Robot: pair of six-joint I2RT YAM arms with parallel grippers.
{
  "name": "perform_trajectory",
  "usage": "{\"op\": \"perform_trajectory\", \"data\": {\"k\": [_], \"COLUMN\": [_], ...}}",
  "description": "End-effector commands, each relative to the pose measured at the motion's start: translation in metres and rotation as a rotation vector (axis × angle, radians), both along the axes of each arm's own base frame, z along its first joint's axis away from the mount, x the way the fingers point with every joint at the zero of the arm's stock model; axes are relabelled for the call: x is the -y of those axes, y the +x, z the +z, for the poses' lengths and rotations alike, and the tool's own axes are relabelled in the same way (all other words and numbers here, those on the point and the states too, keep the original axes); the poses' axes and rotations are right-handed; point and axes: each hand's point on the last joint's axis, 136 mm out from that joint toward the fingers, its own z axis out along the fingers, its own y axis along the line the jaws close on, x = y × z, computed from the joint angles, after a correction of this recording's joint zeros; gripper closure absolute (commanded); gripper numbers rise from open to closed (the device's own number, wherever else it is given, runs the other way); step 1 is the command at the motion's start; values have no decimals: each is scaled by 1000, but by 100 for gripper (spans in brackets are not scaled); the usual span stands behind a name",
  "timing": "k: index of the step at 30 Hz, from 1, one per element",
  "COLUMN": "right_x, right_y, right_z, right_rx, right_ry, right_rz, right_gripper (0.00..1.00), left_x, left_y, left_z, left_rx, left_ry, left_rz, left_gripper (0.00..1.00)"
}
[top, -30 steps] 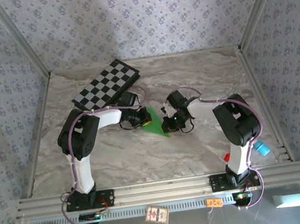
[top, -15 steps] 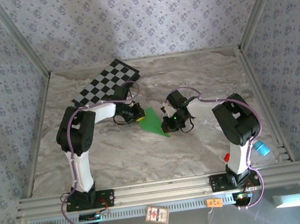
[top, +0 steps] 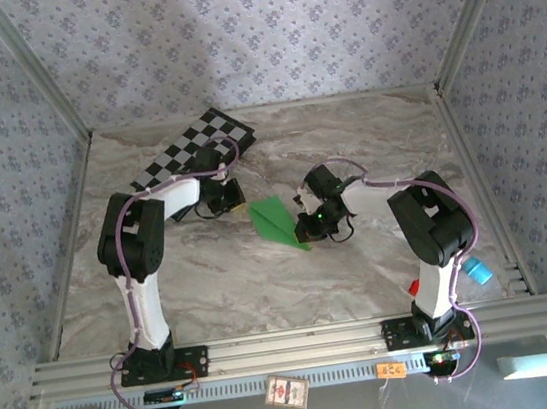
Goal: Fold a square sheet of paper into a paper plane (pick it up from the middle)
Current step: Fourth fold the wing at the center of the table.
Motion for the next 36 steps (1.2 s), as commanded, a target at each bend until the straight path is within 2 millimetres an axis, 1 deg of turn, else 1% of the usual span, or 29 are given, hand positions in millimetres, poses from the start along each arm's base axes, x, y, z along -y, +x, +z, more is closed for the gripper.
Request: {"op": "perform_trajectory", "data": {"k": [1,3,6,8,10,13,14,18,20,21,23,27,31,36], "right_x": [51,49,47,44,38,24,17,-4,-10,-13,-16,-15,-13,-15], "right_y": [-46,-44,-42,-40,-38,-30,-25,-4,3,5,10,16,19,20], "right_z": [-47,-45,-42,-39,-34,-16,-6,34,46,49,50,39,28,23], "right_rx": [-182,-176,-167,-161,-152,-113,-87,10,39,46,57,57,52,39], "right_ry": [-250,-244,-230,-209,-173,-79,-33,97,136,145,150,92,57,52], "right_rz": [-20,-19,-21,-21,-20,-15,-17,-27,-32,-34,-35,-46,-49,-31], "right_gripper": [90,90,90,90,90,89,88,86,85,85,85,86,87,87], "left_x": [-19,-19,-9,3,21,52,60,87,99,104,111,114,114,113], "left_y": [5,-1,-15,-27,-40,-56,-60,-66,-68,-68,-69,-71,-72,-71], "left_z": [21,39,66,77,80,77,75,68,63,61,51,36,27,18], "left_rx": [51,67,112,132,132,110,104,88,76,72,51,20,3,-12], "left_ry": [79,63,24,-14,-70,-161,-176,-228,-244,-250,-246,-240,-238,-226], "left_rz": [34,51,56,51,37,2,-9,-57,-76,-85,-98,-94,-88,-76], "left_gripper": [91,91,90,90,90,89,90,90,89,90,90,91,91,91]}}
